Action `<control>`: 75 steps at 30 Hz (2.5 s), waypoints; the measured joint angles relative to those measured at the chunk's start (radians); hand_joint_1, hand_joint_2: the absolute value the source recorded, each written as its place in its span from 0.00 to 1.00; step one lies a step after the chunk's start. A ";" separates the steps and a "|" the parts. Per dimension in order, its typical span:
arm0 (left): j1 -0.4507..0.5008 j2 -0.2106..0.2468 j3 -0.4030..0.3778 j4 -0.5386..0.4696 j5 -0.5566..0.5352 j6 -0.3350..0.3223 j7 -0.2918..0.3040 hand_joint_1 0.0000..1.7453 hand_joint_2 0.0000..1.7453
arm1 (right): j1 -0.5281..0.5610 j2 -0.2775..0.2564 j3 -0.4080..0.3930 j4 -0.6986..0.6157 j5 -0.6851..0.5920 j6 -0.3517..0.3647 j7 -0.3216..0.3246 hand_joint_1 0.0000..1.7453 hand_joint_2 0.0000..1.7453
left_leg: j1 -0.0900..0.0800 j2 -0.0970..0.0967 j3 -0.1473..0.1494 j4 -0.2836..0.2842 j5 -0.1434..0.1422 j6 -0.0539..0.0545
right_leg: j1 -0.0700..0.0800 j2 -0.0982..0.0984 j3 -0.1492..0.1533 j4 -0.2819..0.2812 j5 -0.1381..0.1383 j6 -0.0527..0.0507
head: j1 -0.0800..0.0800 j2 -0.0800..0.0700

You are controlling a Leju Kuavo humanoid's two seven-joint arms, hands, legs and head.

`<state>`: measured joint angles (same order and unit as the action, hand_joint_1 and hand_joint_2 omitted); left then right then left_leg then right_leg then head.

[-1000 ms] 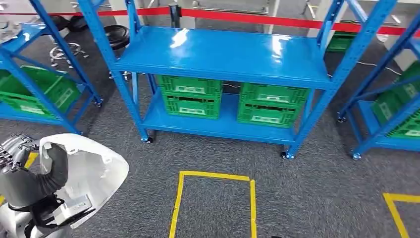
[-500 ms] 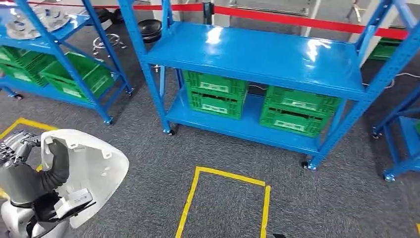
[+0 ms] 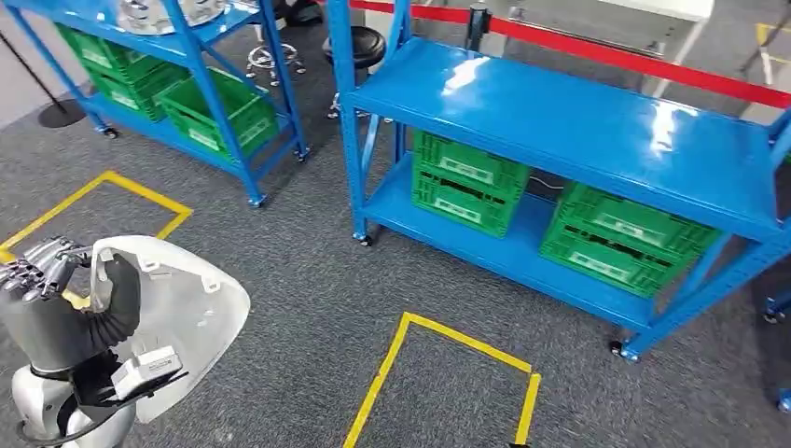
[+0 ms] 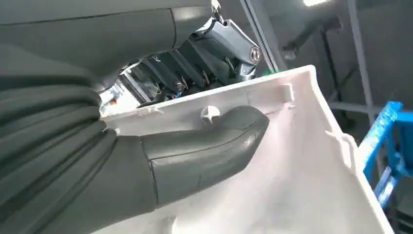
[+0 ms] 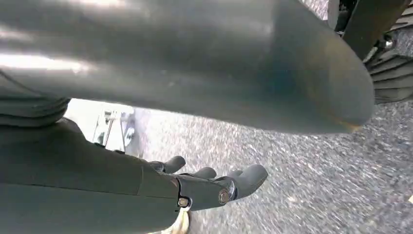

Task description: Take the parts from the cabinet and place them on the table.

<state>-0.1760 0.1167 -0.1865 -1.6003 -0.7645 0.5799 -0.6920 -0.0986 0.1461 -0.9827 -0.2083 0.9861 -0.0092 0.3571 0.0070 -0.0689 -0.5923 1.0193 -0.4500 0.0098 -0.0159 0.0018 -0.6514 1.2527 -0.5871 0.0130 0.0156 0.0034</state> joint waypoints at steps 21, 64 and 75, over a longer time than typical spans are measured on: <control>-0.067 -0.021 -0.004 0.050 0.029 -0.092 0.062 1.00 1.00 | -0.004 0.008 -0.020 0.000 -0.032 -0.019 -0.001 0.00 0.00 | -0.025 0.119 -0.003 0.013 -0.014 -0.018 | 0.014 -0.135 0.106 -0.215 0.067 -0.032 | -0.012 0.000; -0.034 0.077 -0.007 0.049 0.060 -0.193 0.124 1.00 1.00 | 0.010 0.018 -0.066 0.000 -0.046 -0.029 -0.011 0.00 0.00 | 0.000 -0.047 -0.018 0.027 -0.005 -0.022 | -0.014 0.096 0.064 -0.187 0.075 0.011 | -0.013 0.000; 0.000 0.079 0.014 0.032 0.098 -0.110 0.061 1.00 1.00 | 0.005 0.014 -0.068 0.000 -0.011 -0.023 -0.019 0.00 0.00 | 0.002 0.061 -0.165 0.313 -0.131 -0.060 | 0.004 -0.060 0.081 -0.202 0.080 -0.050 | -0.021 0.000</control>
<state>-0.1761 0.1953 -0.1724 -1.5679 -0.6664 0.4700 -0.6313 -0.0939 0.1606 -1.0506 -0.2083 0.9747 -0.0320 0.3380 0.0095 -0.0076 -0.7577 1.3321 -0.5808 -0.0500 -0.0114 -0.0581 -0.5709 1.0507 -0.5072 -0.0372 -0.0053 0.0034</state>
